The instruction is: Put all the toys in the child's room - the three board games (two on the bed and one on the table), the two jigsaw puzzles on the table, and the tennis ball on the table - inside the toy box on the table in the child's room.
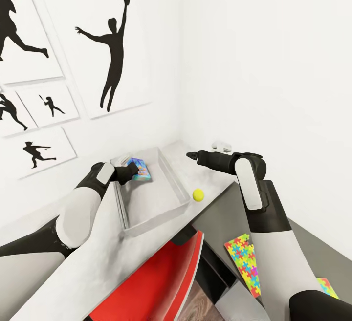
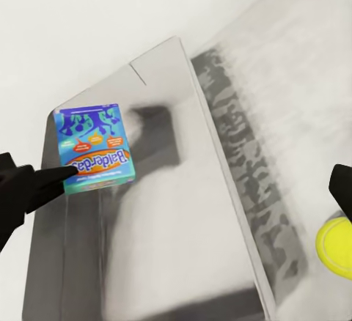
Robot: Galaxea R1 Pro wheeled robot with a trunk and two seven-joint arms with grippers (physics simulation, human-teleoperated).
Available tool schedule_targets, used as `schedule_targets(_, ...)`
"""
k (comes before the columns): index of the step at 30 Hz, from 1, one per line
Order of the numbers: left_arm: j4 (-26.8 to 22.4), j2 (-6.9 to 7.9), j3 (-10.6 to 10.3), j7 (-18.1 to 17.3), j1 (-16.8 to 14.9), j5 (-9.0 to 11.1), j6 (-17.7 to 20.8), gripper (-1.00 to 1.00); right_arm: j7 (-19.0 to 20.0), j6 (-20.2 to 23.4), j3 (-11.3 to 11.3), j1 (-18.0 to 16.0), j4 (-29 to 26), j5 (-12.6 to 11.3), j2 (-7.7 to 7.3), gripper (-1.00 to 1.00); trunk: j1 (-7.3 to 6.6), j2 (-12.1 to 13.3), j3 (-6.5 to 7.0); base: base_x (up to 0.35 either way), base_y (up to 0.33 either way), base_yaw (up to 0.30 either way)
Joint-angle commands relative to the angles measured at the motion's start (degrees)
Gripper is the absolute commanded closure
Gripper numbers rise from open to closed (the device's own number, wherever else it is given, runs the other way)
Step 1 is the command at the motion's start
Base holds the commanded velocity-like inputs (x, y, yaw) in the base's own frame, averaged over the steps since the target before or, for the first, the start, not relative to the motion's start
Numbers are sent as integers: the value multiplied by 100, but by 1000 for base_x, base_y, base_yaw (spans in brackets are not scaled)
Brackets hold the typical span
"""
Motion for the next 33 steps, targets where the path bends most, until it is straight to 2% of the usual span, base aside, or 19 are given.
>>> schedule_targets(1, -11, -5, 30, 2, -5, 14, 1, 100, -58, 17, 1, -5, -7, -58, 1, -100, 3, -12, -21, 0, 0, 0)
schedule_targets(8, -11, -15, 28, 2, -8, 15, -180, 100, -59, 17, -4, -4, -12, -57, -5, -100, 3, -12, -85, 0, 0, 0)
schedule_targets(33, -16, -34, 21, 2, -10, 7, -202, 100, -56, 17, 3, 17, -26, -45, -6, -100, 3, -12, -307, 0, 0, 0)
